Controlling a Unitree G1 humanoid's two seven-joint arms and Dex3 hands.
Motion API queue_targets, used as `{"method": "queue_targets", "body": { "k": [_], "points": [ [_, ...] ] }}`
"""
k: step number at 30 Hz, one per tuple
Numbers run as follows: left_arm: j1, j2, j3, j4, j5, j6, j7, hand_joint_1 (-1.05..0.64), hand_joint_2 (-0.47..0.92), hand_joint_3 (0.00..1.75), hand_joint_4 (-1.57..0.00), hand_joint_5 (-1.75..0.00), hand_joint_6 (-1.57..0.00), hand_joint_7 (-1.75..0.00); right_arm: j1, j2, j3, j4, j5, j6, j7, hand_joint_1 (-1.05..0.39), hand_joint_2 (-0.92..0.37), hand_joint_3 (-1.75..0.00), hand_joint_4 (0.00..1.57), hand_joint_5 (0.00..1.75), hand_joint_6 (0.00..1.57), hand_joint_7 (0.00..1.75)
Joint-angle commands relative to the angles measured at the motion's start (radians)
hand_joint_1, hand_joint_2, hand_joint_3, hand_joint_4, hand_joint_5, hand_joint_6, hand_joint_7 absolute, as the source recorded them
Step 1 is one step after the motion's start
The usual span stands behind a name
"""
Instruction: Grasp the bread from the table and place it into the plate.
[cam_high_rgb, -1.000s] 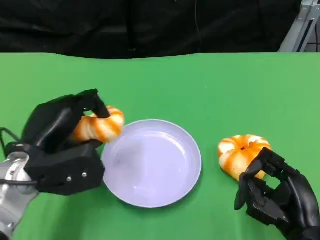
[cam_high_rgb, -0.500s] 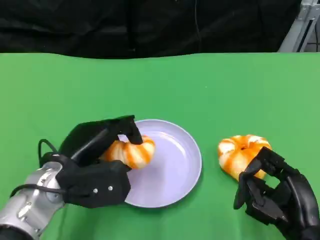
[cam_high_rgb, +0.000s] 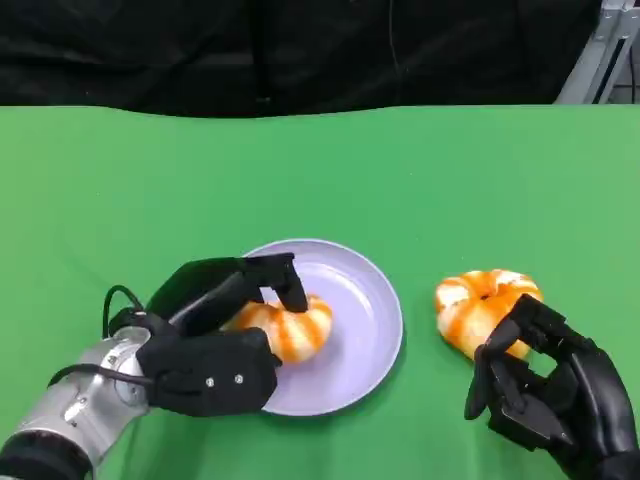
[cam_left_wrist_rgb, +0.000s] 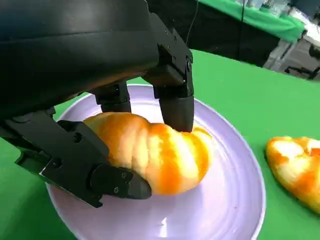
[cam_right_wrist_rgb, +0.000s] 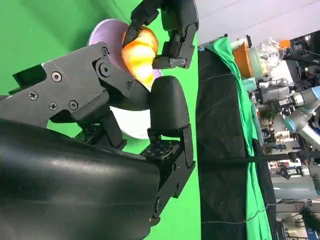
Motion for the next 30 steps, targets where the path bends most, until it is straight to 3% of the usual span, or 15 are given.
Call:
{"method": "queue_targets", "body": {
  "k": [1,2,4,7,12,16,19,22,23,25,26,28,30],
  "points": [
    [-0.010,0.056,-0.026,-0.051,0.059,-0.001,-0.001,-0.55,0.92,0.28,-0.71,-0.25,-0.78,-0.09,0.006,-0.006,-0.001,-0.013,0.007,-0.004,-0.004,-0.13,-0.71,-0.97,0.82,1.75,0.61,1.68],
    [-0.006,0.061,-0.026,-0.059,0.059,-0.002,-0.007,-0.76,0.92,0.35,-0.49,-0.10,-0.64,-0.04,0.006,-0.006,0.000,-0.013,0.006,-0.005,-0.005,-0.13,-0.70,-0.97,0.82,1.75,0.60,1.68],
    [0.000,0.070,-0.025,-0.070,0.059,-0.003,-0.016,-0.94,0.92,0.45,-0.26,-0.02,-0.50,-0.01,0.007,-0.008,0.001,-0.012,0.001,-0.011,-0.006,-0.13,-0.70,-0.97,0.81,1.75,0.60,1.68],
    [0.006,0.086,-0.025,-0.098,0.059,0.012,-0.052,-1.03,0.92,0.56,-0.04,0.00,-0.34,0.00,0.008,-0.008,0.000,-0.016,0.006,-0.004,-0.007,-0.13,-0.70,-0.97,0.81,1.75,0.60,1.69],
    [0.033,0.093,0.001,-0.136,0.007,0.027,-0.116,-1.05,0.92,0.65,0.00,0.00,-0.24,0.00,0.008,-0.008,0.001,-0.014,0.004,-0.009,-0.008,-0.13,-0.70,-0.97,0.81,1.75,0.60,1.69],
    [0.077,0.098,0.045,-0.207,-0.082,0.049,-0.186,-1.05,0.92,0.65,0.00,0.00,-0.25,-0.01,0.007,-0.009,0.000,-0.013,0.007,-0.008,-0.006,-0.13,-0.70,-0.97,0.82,1.75,0.60,1.69],
    [0.116,0.097,0.088,-0.277,-0.159,0.070,-0.232,-0.85,0.92,0.50,-0.20,-0.07,-0.36,-0.03,0.008,-0.011,0.001,-0.016,0.002,-0.006,-0.009,-0.14,-0.70,-0.97,0.82,1.75,0.61,1.69],
    [0.159,0.083,0.137,-0.321,-0.262,0.068,-0.267,-0.78,0.92,0.46,-0.27,-0.07,-0.40,-0.03,0.010,-0.011,0.002,-0.018,0.000,-0.007,-0.011,-0.14,-0.70,-0.97,0.81,1.75,0.60,1.69],
    [0.190,0.069,0.173,-0.343,-0.340,0.063,-0.288,-0.33,0.92,0.43,-0.56,-0.16,-0.63,-0.09,0.010,-0.011,0.002,-0.019,-0.001,-0.008,-0.012,-0.14,-0.70,-0.97,0.81,1.75,0.60,1.69],
    [0.251,0.047,0.236,-0.402,-0.493,0.097,-0.344,-0.06,0.92,0.44,-0.82,-0.23,-0.83,-0.12,0.010,-0.012,0.002,-0.017,-0.001,-0.011,-0.010,-0.14,-0.70,-0.96,0.80,1.75,0.60,1.69],
    [0.271,0.042,0.253,-0.428,-0.541,0.125,-0.370,0.02,0.92,0.50,-0.90,-0.39,-0.95,-0.12,0.009,-0.013,0.002,-0.017,0.001,-0.010,-0.008,-0.14,-0.70,-0.96,0.80,1.75,0.60,1.69],
    [0.292,0.039,0.271,-0.464,-0.588,0.163,-0.403,0.07,0.88,0.62,-0.87,-0.66,-1.06,-0.11,0.009,-0.014,0.001,-0.019,0.004,-0.008,-0.006,-0.14,-0.70,-0.96,0.80,1.75,0.60,1.69],
    [0.299,0.037,0.279,-0.482,-0.597,0.182,-0.417,0.08,0.87,0.66,-0.85,-0.76,-1.10,-0.10,0.009,-0.014,0.001,-0.019,0.004,-0.007,-0.006,-0.14,-0.71,-0.96,0.80,1.75,0.59,1.69]
  ]
}}
